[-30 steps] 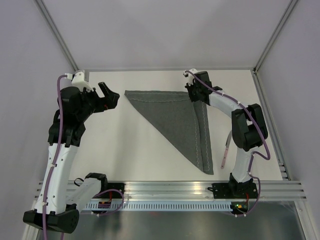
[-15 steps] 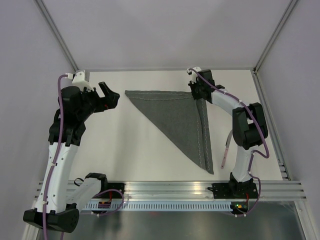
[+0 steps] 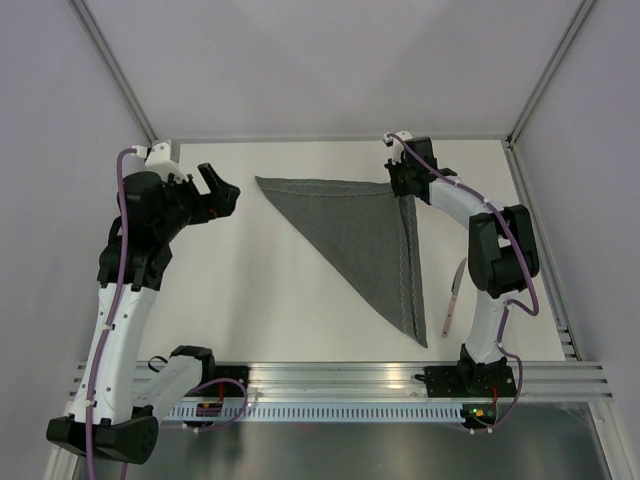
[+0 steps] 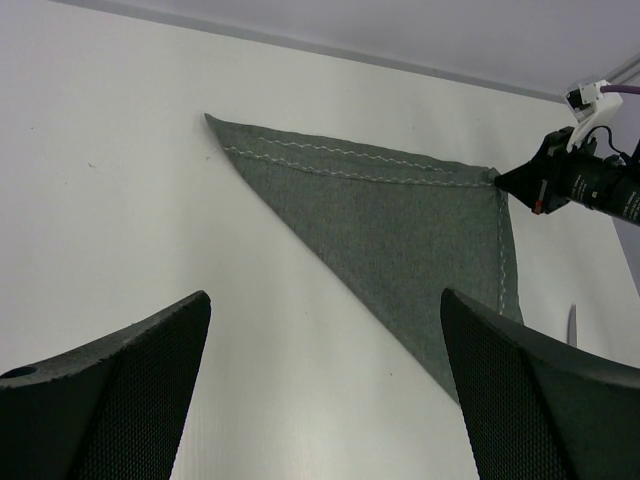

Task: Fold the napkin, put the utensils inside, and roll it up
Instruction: Fold the napkin at the center of the board.

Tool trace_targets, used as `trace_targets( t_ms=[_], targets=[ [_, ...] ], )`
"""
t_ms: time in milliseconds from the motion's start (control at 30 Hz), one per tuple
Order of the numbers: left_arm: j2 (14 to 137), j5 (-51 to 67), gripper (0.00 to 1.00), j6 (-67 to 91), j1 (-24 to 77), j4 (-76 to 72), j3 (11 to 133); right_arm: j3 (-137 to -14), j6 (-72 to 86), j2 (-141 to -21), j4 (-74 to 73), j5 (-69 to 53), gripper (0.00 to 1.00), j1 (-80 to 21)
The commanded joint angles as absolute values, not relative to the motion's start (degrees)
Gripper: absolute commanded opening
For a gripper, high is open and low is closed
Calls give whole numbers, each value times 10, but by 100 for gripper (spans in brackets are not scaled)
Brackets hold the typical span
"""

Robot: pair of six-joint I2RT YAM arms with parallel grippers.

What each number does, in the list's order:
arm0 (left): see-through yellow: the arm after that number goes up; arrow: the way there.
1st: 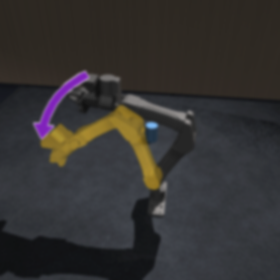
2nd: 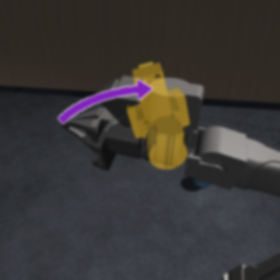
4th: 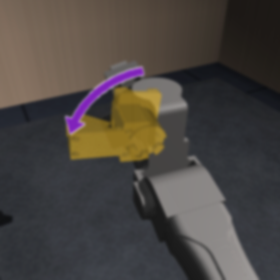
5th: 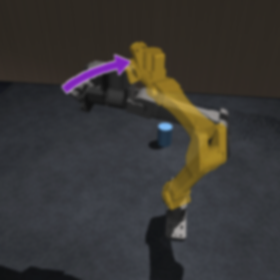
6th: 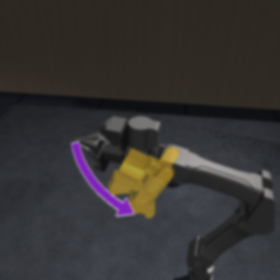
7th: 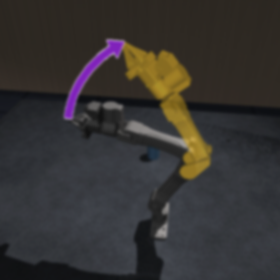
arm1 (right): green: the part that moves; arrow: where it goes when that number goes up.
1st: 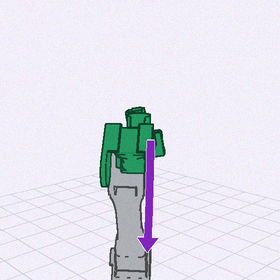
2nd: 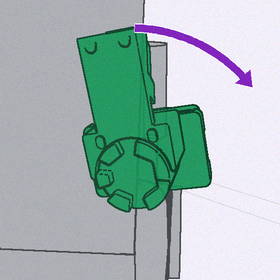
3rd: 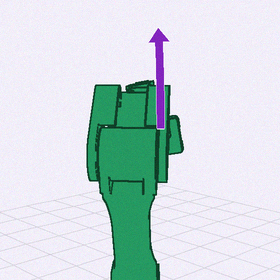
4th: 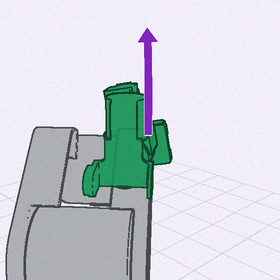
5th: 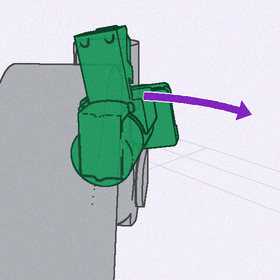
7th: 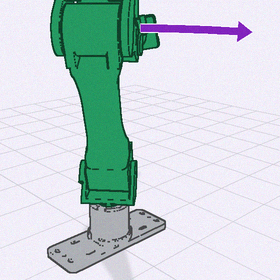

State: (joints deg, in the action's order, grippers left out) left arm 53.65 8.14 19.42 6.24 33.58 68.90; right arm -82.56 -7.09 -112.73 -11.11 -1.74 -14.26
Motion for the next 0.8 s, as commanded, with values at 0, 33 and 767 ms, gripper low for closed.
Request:
trace_targets(
  t_ms=[0, 33, 767],
  targets=[
    [537, 101, 100, 195, 62, 315, 690, -849, -62, -1128, -91, -19, 1, -135],
    [537, 102, 100, 195, 62, 314, 690, -848, -62, -1128, -90, -19, 0, -134],
    [551, 98, 100, 225, 62, 302, 686, -848, -51, -1085, -98, -73, 0, -131]
  ],
)
